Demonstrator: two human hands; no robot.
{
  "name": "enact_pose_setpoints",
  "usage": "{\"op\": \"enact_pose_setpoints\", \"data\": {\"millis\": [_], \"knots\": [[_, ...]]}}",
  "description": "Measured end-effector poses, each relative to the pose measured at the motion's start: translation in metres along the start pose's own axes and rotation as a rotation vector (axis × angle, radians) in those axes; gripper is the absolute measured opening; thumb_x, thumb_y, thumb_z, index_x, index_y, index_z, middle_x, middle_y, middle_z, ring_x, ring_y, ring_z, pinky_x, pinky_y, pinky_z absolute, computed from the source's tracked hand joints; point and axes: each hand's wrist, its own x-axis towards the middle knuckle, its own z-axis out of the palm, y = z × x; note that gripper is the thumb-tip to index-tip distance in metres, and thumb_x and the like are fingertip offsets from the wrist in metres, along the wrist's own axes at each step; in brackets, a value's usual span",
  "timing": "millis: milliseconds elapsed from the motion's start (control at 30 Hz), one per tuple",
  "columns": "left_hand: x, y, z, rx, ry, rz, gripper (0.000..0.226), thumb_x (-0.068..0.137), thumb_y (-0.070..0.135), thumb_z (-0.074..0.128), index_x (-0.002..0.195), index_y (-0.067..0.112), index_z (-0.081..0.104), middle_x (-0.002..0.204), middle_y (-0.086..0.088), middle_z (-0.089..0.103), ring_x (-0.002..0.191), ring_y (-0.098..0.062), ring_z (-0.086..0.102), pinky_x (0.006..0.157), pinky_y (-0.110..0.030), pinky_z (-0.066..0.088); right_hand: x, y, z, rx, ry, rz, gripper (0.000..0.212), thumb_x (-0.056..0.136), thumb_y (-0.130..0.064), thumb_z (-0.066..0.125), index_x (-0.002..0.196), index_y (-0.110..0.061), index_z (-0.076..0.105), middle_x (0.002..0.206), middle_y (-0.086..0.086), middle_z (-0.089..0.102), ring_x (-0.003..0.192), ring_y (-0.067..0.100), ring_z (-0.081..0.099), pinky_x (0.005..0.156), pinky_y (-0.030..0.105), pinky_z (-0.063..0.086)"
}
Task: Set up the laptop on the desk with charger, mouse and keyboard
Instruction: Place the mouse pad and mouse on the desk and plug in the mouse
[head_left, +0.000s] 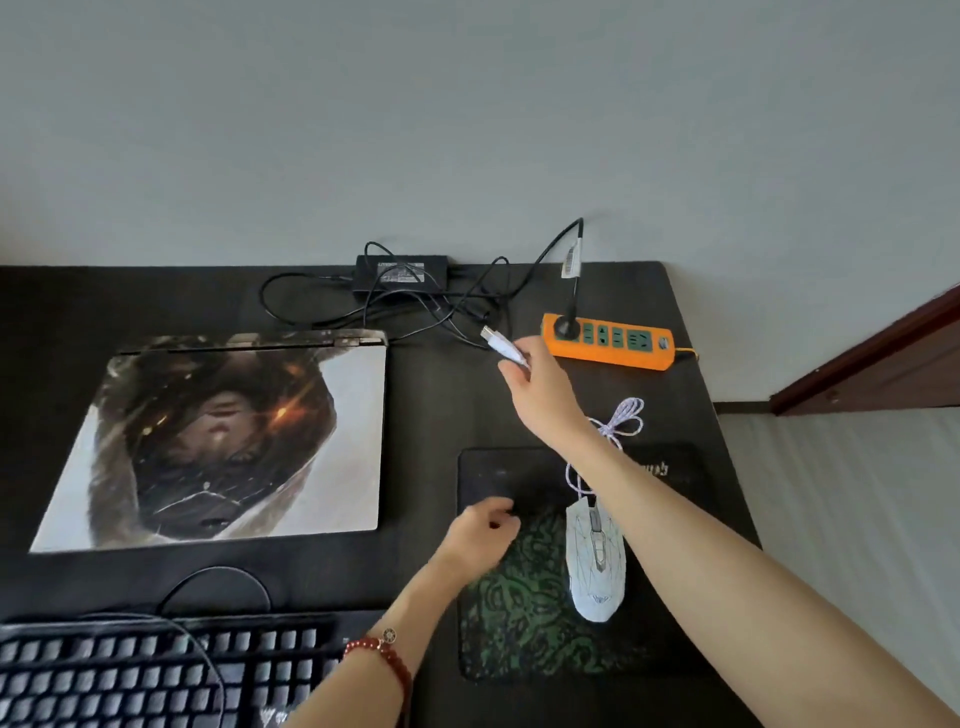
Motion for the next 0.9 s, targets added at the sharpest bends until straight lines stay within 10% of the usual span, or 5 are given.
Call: {"op": "enact_pose_setpoints", "data": {"millis": [300,533,900], "knots": [[-0.003,-0.038,-0.126,0.457,0.785,0.195,0.029,0.087,0.009,0.050,0.115,0.011,0.060,0.123,-0.012,0.057,0.113,-0.032,0.045,0.094,-0.044,0.039,-0.006,0.029,0.084,-0.399,-0.122,-0.153,0.025,0.097,-0.031,0.040,0.108,-0.015,0.054,0.089,0.007,0.064,0.081,0.033,0.058,0.060,0.033,0.032],[0.031,-0.059,-0.142,0.549,0.865,-0.024,0.050,0.089,0.022,0.047,0.138,0.015,0.037,0.151,-0.014,0.025,0.141,-0.032,0.011,0.113,-0.052,0.007,0.006,0.034,0.129,-0.406,-0.212,-0.087,0.031,0.099,-0.028,0.031,0.103,-0.010,0.055,0.100,0.007,0.062,0.086,0.029,0.059,0.066,0.032,0.035],[0.045,-0.068,-0.128,0.648,1.042,-0.025,0.051,0.085,0.027,0.036,0.135,0.014,0.039,0.148,-0.015,0.033,0.140,-0.034,0.020,0.112,-0.054,0.011,0.028,0.038,0.144,-0.346,-0.096,-0.152,0.024,0.095,-0.018,0.043,0.112,-0.015,0.060,0.107,0.006,0.058,0.098,0.025,0.048,0.079,0.036,0.029]]}}
